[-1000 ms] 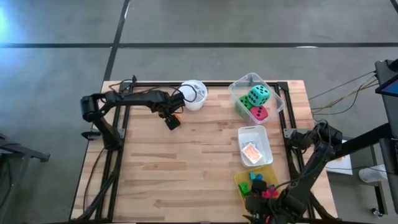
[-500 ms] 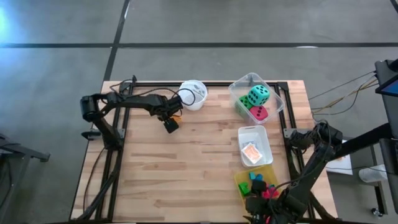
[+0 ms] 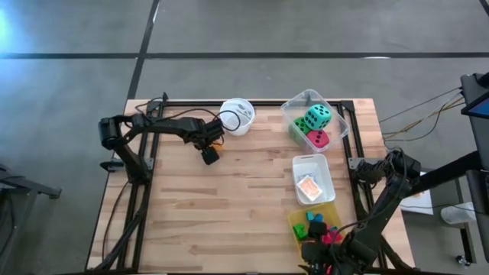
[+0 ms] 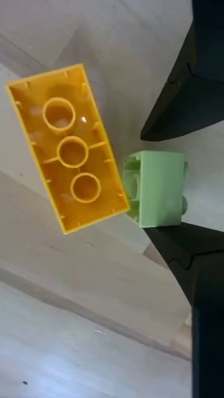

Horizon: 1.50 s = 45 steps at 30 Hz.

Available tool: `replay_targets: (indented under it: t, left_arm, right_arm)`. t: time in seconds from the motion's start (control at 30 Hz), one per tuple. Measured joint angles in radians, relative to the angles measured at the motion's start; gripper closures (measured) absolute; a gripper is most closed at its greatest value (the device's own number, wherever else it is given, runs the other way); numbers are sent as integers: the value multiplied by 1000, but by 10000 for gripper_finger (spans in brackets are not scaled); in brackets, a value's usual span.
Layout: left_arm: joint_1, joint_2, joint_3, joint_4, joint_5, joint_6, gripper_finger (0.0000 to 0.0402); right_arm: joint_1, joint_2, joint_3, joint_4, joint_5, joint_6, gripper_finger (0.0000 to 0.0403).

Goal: Pick & Place Toys
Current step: Put the light green game piece into the yellow bin

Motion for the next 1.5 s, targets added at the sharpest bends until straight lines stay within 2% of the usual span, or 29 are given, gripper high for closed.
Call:
replay_targets:
  t: [0.1,0.27,0.57,0.7,0.87,1.07,1.23,1.33,1.4,1.5]
  left_arm:
    - [-1,0,0,14,7,19,203]
    - [-1,0,1,46,63,20,263]
    - [-1,-2,1,53,198,-19,265]
    - [-1,-2,2,49,316,-94,265]
    - [-30,-20,1,44,440,-158,265]
    - [-129,-134,1,73,428,-230,265]
    - [-292,-223,2,243,407,-376,265]
    - [-423,-248,3,381,345,-435,265]
    - [-512,-255,13,437,279,-468,265]
    - [-618,-261,33,511,231,-486,265]
  right_arm:
    - [0,0,0,2,0,0,34]
    - [0,0,0,3,0,0,34]
    - [0,0,0,4,2,0,34]
    - [0,0,0,4,8,-17,34]
    - [-8,0,0,39,130,-122,34]
    - [-24,-1,0,96,254,-236,34]
    - [-59,11,0,151,272,-276,34]
    - [-81,35,-1,249,347,-427,34]
    - [-87,54,4,328,407,-550,34]
    - [-87,79,30,399,510,-716,34]
